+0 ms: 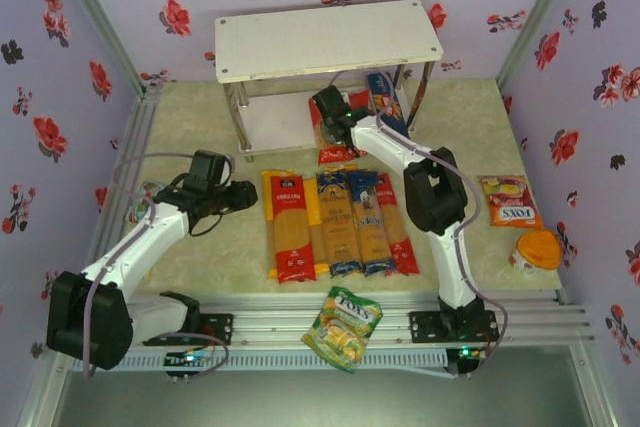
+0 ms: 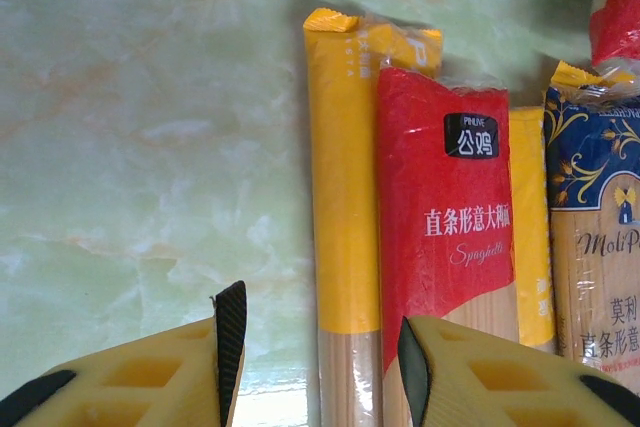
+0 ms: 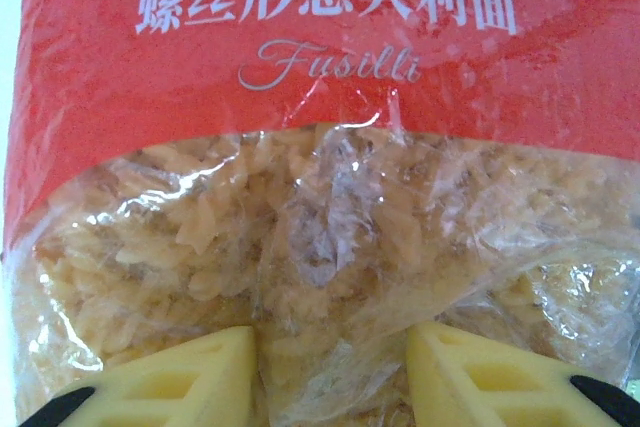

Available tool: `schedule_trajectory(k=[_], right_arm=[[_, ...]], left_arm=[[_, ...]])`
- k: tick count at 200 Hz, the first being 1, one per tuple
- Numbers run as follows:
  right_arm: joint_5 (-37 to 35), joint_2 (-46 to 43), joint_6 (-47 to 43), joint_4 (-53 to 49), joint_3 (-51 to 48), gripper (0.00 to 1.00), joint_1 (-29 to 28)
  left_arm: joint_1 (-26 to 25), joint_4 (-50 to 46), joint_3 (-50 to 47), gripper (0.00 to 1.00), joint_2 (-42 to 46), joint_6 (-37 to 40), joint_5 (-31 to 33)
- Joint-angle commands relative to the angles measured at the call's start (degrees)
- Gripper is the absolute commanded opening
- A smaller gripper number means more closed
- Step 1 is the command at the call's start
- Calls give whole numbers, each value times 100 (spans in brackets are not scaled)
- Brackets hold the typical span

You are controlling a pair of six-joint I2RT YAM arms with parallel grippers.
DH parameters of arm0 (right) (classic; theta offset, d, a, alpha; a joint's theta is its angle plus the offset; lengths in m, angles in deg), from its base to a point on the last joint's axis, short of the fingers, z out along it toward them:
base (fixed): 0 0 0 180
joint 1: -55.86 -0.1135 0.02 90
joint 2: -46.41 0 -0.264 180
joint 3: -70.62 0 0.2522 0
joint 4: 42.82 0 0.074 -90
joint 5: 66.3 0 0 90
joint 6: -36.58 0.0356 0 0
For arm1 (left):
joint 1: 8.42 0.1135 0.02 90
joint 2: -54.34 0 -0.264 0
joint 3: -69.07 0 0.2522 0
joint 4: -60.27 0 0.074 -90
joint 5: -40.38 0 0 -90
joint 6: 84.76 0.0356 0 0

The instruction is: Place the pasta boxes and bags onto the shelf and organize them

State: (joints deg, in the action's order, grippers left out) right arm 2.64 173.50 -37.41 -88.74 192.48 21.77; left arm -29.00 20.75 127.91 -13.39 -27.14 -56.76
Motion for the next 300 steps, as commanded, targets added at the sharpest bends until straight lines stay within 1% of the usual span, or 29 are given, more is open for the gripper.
schedule_trajectory(k=[1, 78, 121, 157, 235, 250, 272, 290, 300], right_arm=[[-141, 380, -83, -9, 299, 43, 34], [-352, 780, 40, -36, 751, 46, 181], [-451, 909, 69, 48, 877, 48, 288], [-467, 1026, -20, 163, 965, 52, 350], [-506, 1213, -94, 207, 1064, 54, 464], [-468, 1198, -72, 110, 1051, 57, 473], [-362, 1075, -63, 85, 882, 68, 473], [-311, 914, -54, 179, 696, 75, 473], [-302, 833, -48, 217, 632, 76, 465]], left_arm=[[80, -89, 124, 47, -30, 171, -25], [141, -136, 97, 47, -28, 206, -27], [159, -167, 80, 47, -13, 223, -25], [177, -185, 72, 47, -3, 228, -32], [193, -141, 31, 47, -29, 188, -37], [190, -125, 20, 47, -29, 180, -39], [190, -118, 27, 48, -27, 171, -43], [193, -141, 43, 48, -9, 188, -56], [193, -150, 48, 48, 7, 210, -62]])
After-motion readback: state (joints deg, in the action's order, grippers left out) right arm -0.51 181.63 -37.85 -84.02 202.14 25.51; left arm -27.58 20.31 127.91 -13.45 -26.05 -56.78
